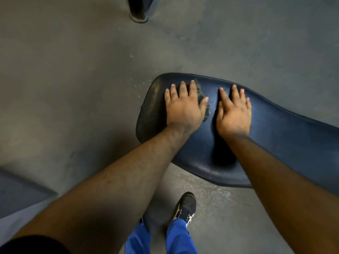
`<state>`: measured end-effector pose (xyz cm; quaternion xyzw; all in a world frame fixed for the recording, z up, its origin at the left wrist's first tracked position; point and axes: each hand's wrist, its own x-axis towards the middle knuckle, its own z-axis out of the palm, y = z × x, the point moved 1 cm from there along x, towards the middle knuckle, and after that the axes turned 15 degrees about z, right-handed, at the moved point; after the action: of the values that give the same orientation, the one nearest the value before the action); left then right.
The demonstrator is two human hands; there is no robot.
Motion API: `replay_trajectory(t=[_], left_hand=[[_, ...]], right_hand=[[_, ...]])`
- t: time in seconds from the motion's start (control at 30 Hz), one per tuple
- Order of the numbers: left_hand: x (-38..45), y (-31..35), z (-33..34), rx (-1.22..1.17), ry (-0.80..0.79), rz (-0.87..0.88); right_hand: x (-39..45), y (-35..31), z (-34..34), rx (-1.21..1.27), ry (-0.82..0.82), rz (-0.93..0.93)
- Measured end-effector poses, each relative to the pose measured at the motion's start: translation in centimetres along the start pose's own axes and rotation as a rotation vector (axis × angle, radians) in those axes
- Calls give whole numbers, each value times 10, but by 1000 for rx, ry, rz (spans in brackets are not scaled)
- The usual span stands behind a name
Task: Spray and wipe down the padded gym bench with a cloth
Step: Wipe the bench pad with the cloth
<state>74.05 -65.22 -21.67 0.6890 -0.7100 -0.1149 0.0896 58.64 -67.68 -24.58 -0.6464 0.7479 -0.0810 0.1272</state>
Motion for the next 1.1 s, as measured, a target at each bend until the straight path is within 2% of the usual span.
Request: replay_trajectory(t=[0.07,0.27,0.37,0.4,0.5,0.53,0.6,0.63,0.7,0.73,0.83,0.87,0.9,1.0,1.03,1.1], left_hand=[[7,17,10,65,-90,-89],[13,-12,7,206,-89,-42],[32,-15,1,196,-77,-100],[27,-12,0,201,-70,-53],[-18,-17,-1,193,-126,250],[-27,-27,0,202,-128,287],[-9,-41,0,244,-84,200],[10,-41,2,249,-36,72],[37,-18,3,210,-60,-118],[36,-7,4,207,-64,-93],[-1,2,10,197,-131,218],[0,-7,9,198,-145,272],[9,-12,6,216,-133,262],[51,-9,5,217,-71,6],[50,-1,6,198,-73,23],[17,9,10,187,-108,253]], right_hand=[[-1,0,4,-3,14,2],[-2,-1,-1,30,17,-12],[0,-1,3,28,5,-14],[0,-1,3,24,3,-14],[0,1,0,12,-4,-2],[-1,0,-1,5,-14,-4],[-1,-1,1,-6,-7,-13],[0,-1,4,-11,-8,-22],[1,3,6,-6,1,-21],[1,3,5,8,11,-16],[-1,1,2,51,24,-6],[-1,0,2,64,33,-5],[0,1,3,70,37,-8],[3,5,-1,98,-37,-18],[4,6,-3,120,-70,-27],[6,8,-6,124,-107,-55]])
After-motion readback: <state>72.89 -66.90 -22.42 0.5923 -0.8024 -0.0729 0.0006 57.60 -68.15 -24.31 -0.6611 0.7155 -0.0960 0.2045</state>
